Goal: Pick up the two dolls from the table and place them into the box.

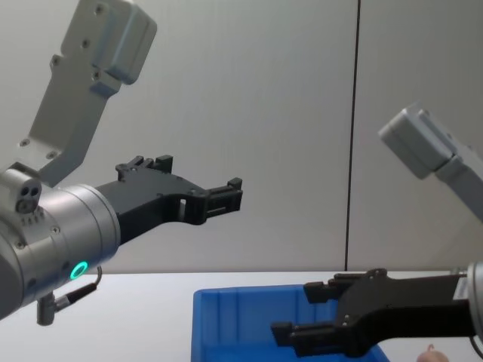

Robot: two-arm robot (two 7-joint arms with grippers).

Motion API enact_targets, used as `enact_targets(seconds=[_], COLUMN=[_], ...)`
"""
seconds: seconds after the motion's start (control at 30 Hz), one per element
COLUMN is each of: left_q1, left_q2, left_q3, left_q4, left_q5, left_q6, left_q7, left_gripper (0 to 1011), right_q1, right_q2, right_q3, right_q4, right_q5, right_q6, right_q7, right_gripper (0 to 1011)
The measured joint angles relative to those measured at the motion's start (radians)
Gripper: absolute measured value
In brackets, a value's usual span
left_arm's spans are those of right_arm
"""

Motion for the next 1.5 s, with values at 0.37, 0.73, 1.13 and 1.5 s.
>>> enact_targets(seconds=[0.37, 0.73, 1.13, 1.5], left_q1=[0.0, 0.0, 0.0, 0.0], left_q2=[0.0, 0.0, 0.0, 0.0], left_q3=[0.0, 0.0, 0.0, 0.0], left_q4=[0.0, 0.0, 0.0, 0.0], left_q5=[0.0, 0.0, 0.0, 0.0], left_q6=[0.0, 0.0, 0.0, 0.0], left_q7=[0.0, 0.0, 0.0, 0.0], left_gripper=[1001, 1001, 1001, 1001], right_q1=[0.003, -0.061, -0.138, -0.173], right_q2=[0.007, 0.075, 0.146, 0.172], right_q3=[0.007, 0.056, 0.102, 0.115], right_q4=[0.008, -0.038, -0.072, -0.068], right_q5=[0.02, 0.11, 0.19, 0.229], right_q6=[-0.001, 0.012, 0.052, 0.098], right_q7=[-0.036, -0.13, -0.216, -0.248], right_gripper=[1001, 1001, 1001, 1001])
